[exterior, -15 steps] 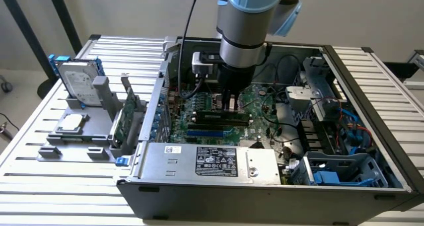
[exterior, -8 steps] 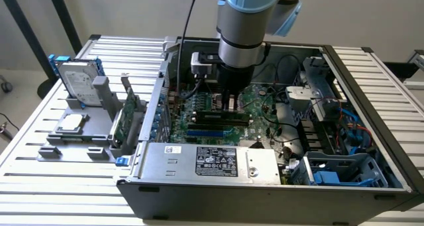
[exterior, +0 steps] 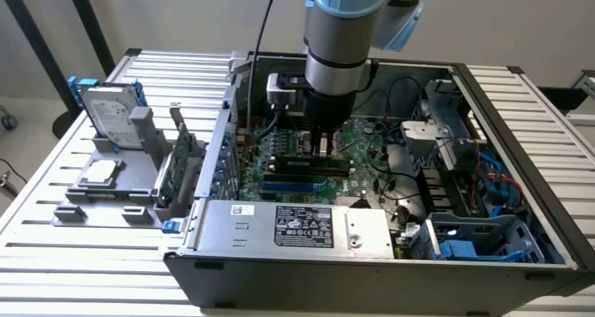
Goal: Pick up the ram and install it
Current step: 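Insert the ram into the slot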
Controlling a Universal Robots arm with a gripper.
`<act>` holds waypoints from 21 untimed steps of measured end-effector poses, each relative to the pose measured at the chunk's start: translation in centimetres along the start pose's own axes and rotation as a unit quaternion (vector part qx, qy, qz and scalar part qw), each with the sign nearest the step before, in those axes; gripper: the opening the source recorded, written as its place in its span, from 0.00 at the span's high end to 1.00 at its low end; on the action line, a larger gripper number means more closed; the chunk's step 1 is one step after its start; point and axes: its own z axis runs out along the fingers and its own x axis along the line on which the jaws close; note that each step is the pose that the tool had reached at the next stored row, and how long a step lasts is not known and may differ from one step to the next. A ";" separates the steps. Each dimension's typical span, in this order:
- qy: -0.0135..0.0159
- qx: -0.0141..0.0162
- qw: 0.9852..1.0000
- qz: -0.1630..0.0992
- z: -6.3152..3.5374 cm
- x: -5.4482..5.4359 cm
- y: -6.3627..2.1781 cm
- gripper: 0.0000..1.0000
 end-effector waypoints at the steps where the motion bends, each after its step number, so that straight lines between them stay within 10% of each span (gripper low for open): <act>1: 0.000 0.000 1.000 0.000 0.02 0.0 0.00 0.86; 21: 0.003 0.004 1.000 0.002 0.19 -0.1 0.17 0.86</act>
